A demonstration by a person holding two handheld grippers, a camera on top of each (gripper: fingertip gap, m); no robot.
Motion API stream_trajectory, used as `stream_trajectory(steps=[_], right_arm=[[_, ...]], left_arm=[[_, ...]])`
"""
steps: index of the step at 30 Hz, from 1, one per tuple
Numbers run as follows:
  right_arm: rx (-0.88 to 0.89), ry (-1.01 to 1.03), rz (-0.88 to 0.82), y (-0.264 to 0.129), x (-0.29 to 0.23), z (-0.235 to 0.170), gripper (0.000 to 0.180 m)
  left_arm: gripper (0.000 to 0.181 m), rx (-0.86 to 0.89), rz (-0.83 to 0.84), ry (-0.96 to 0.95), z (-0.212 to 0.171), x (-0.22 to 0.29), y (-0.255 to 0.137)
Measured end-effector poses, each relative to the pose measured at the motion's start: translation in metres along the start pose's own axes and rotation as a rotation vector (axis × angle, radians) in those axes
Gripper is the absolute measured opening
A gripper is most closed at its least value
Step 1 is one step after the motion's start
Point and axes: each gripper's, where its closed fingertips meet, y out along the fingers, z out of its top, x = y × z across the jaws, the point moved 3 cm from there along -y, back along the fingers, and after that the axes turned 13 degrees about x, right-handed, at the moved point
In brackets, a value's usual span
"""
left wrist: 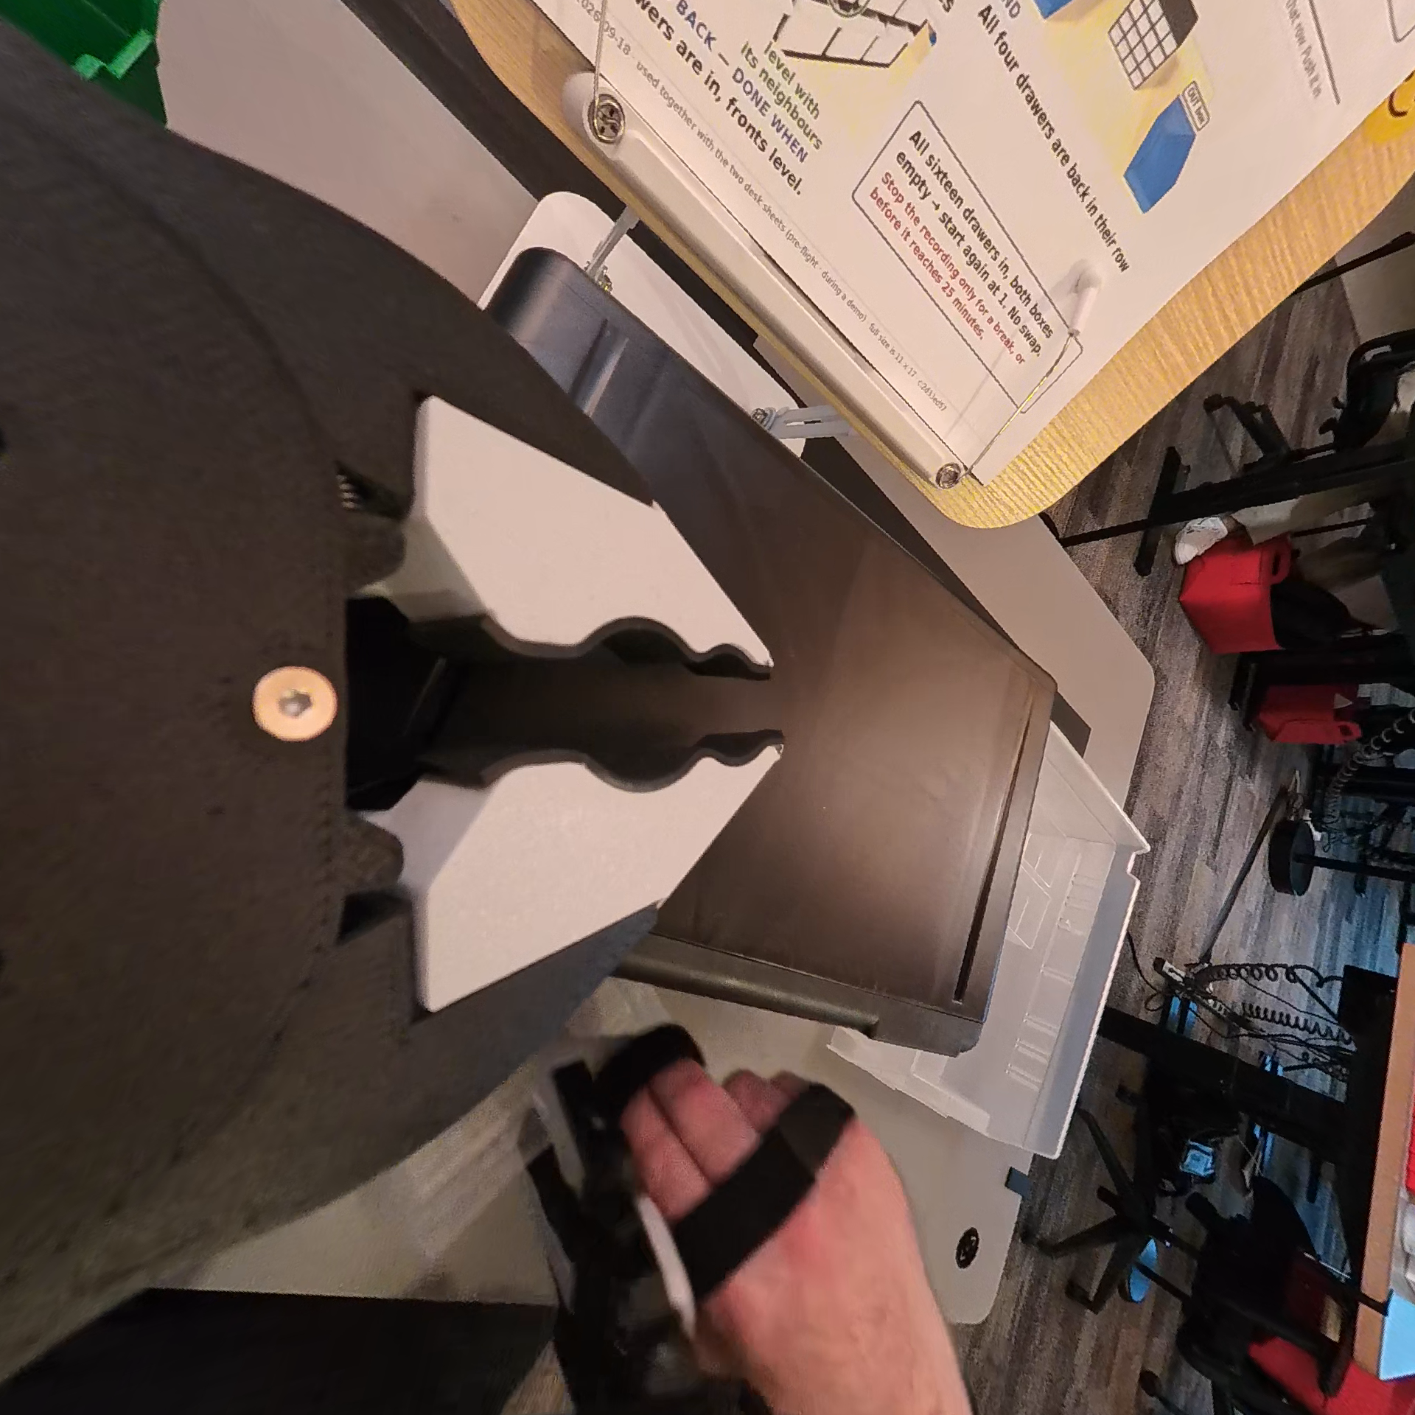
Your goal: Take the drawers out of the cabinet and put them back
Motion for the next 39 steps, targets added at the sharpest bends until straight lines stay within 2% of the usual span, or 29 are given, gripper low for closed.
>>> stream_trajectory(steps=[3,5,8,11,14,17,21,25,29,30,31,34,36,39], right_arm=[[0.086,0.106,-0.094,-0.055,-0.006,-0.012,0.065],[0.114,0.207,-0.158,-0.099,-0.011,-0.034,0.065],[0.036,0.378,-0.277,-0.152,-0.015,-0.099,0.065],[-0.133,0.545,-0.365,-0.175,-0.018,-0.183,0.066],[-0.235,0.704,-0.36,-0.164,-0.024,-0.257,0.067],[-0.322,0.796,-0.302,-0.131,-0.035,-0.311,0.065],[-0.391,0.831,-0.278,-0.097,-0.042,-0.349,0.064],[-0.461,0.835,-0.334,-0.084,-0.036,-0.372,0.067],[-0.467,0.865,-0.332,-0.082,-0.036,-0.376,0.073],[-0.458,0.856,-0.367,-0.087,-0.033,-0.374,0.083],[-0.443,0.857,-0.397,-0.093,-0.031,-0.372,0.086],[-0.418,0.833,-0.517,-0.124,-0.022,-0.35,0.083],[-0.314,0.757,-0.663,-0.152,-0.006,-0.306,0.07],[-0.119,0.48,-0.821,-0.177,0.012,-0.202,0.048]], left_arm=[[0.013,0.002,-0.001,0.001,0.0,0.0,0.0],[0.013,0.001,-0.002,0.001,0.0,0.0,0.0],[0.013,0.003,-0.002,0.001,0.0,0.0,0.0],[0.013,0.006,0.0,0.0,0.0,0.0,0.0],[0.013,0.006,0.001,-0.002,0.0,0.0,0.0],[0.013,0.003,0.003,-0.002,0.0,0.0,0.0],[0.013,-0.003,0.002,-0.002,0.0,0.0,0.0],[0.013,-0.008,0.002,-0.002,0.0,0.0,0.0],[0.012,-0.007,0.003,-0.003,0.0,-0.001,0.0],[0.012,-0.006,0.004,-0.003,0.0,-0.001,0.0],[0.012,-0.006,0.004,-0.003,0.0,-0.001,0.0],[0.012,-0.006,0.003,-0.002,0.0,-0.001,0.0],[0.012,-0.005,0.003,-0.003,0.0,-0.001,0.0],[0.011,0.003,0.004,-0.004,0.0,-0.001,0.0]])
